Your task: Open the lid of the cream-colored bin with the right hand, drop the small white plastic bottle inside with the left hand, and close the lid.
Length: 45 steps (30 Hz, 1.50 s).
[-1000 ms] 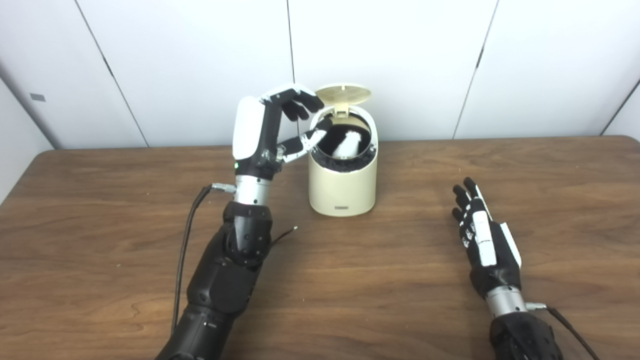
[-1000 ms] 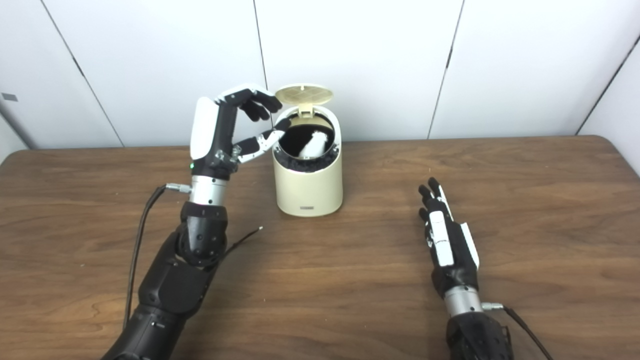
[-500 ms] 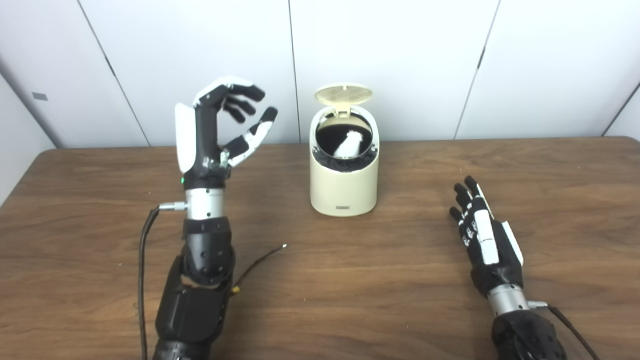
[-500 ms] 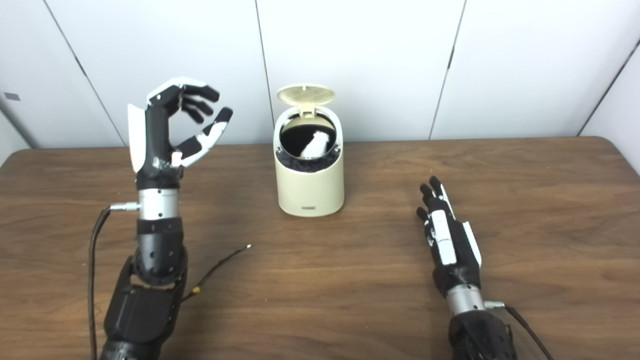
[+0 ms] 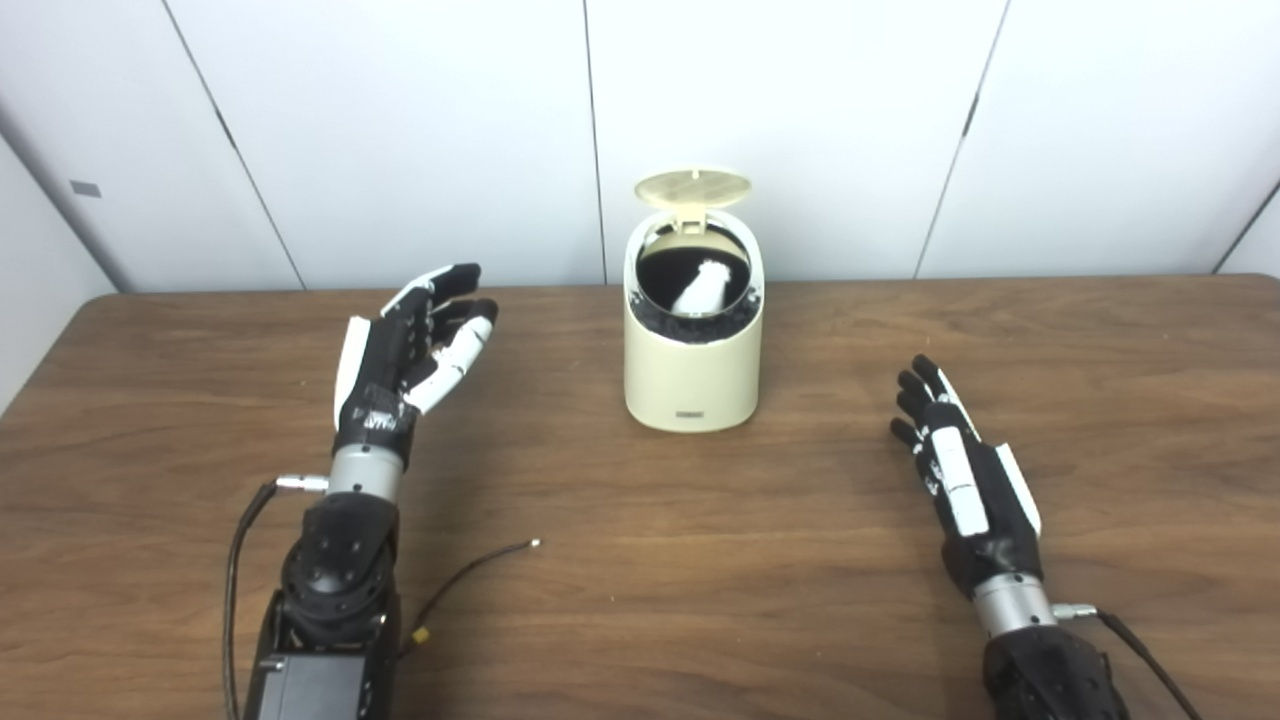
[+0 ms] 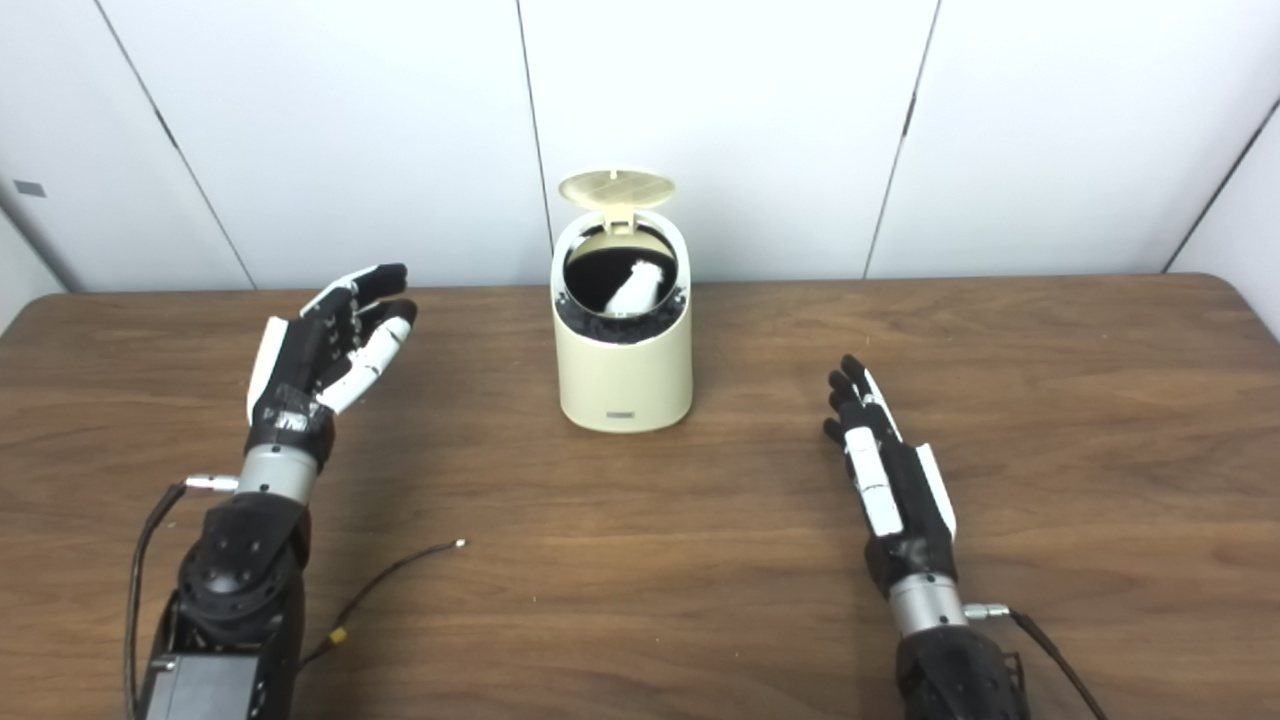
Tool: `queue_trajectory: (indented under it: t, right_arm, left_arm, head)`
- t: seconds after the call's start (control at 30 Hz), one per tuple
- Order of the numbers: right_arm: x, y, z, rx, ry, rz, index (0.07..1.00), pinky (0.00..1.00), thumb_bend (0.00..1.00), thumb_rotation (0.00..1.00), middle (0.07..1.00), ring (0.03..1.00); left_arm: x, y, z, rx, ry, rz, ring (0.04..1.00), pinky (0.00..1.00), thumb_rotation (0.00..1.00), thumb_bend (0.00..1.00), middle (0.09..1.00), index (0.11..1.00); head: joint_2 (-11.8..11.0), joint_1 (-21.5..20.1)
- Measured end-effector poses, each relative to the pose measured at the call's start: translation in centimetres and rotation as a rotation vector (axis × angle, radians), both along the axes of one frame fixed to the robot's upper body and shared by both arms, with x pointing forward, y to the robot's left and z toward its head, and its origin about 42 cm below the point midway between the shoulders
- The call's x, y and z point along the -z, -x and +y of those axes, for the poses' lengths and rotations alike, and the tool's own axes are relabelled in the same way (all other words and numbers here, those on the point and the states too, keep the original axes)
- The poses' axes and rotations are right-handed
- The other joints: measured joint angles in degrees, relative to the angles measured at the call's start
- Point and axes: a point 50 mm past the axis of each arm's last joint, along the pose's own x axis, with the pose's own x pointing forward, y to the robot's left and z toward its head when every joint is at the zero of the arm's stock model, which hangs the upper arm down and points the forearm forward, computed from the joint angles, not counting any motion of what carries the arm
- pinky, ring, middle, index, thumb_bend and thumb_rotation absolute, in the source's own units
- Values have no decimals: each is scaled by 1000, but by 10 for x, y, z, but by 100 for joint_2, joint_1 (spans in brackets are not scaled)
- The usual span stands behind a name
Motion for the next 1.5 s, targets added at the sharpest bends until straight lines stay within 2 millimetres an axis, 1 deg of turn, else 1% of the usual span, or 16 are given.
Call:
queue_trajectory:
  t: [0.1,0.17,0.3,0.4,0.5,0.6,0.63,0.7,0.77,0.87,1.03,1.2,1.27,1.37,1.43,1.5]
  right_arm:
    - [-16,-5,0,-8,29,-44,937,961,646,937,944,975]
    - [-28,-12,-1,-18,50,-70,939,971,637,935,946,977]
    - [-46,-24,-1,-37,102,-111,932,960,657,956,945,971]
    - [-58,-34,3,-65,136,-126,929,958,647,958,945,971]
    - [-73,-44,3,-78,176,-165,928,936,633,968,945,967]
    - [-91,-55,5,-91,240,-201,926,907,616,981,943,955]
    - [-97,-59,5,-92,274,-203,928,885,595,987,941,944]
    - [-113,-67,10,-100,348,-220,928,864,582,995,938,933]
    - [-127,-74,14,-99,402,-239,911,835,600,999,928,917]
    - [-143,-84,23,-94,467,-258,899,808,570,1000,921,897]
    - [-160,-98,32,-115,580,-283,909,819,546,986,929,898]
    - [-176,-119,42,-145,651,-294,920,828,557,997,929,899]
    - [-183,-126,46,-165,678,-299,917,815,551,971,924,891]
    - [-195,-135,54,-173,711,-317,917,815,544,970,918,889]
    - [-199,-139,60,-183,733,-323,913,799,557,968,907,875]
    - [-198,-143,63,-190,759,-314,907,784,581,966,896,867]
  left_arm:
    - [9,9,-2,11,12,28,1000,1000,1000,485,1000,1000]
    - [14,13,-3,16,12,41,1000,1000,1000,484,1000,1000]
    - [22,19,-4,2,19,44,1000,1000,1000,523,1000,1000]
    - [34,22,-7,-7,32,39,1000,1000,1000,531,1000,1000]
    - [47,27,-9,-6,49,45,1000,1000,1000,532,1000,1000]
    - [53,32,-8,-12,52,49,1000,1000,1000,520,1000,1000]
    - [55,33,-7,-15,50,43,1000,1000,1000,512,1000,1000]
    - [57,34,-8,-32,48,44,1000,1000,1000,509,1000,1000]
    - [58,35,-10,-37,50,44,1000,1000,996,506,1000,1000]
    - [60,37,-13,-33,53,42,1000,1000,995,513,1000,1000]
    - [62,39,-15,-30,61,35,995,1000,1000,517,999,999]
    - [63,40,-18,-32,70,35,994,1000,1000,523,1000,1000]
    - [63,40,-19,-30,72,36,994,1000,1000,530,1000,1000]
    - [62,40,-19,-30,75,39,990,1000,1000,548,1000,1000]
    - [62,40,-19,-29,80,42,990,1000,1000,553,999,1000]
    - [62,40,-19,-29,85,42,989,1000,1000,559,1000,1000]
  head:
    - [18,-26]
    - [26,-18]
    - [35,-9]
    - [35,-18]
    - [35,-35]
    - [35,-35]
    - [44,-35]
    - [35,-53]
    - [44,-79]
    - [44,-97]
    - [53,-114]
    - [79,-106]
    - [79,-106]
    - [79,-114]
    - [70,-123]
    - [70,-132]
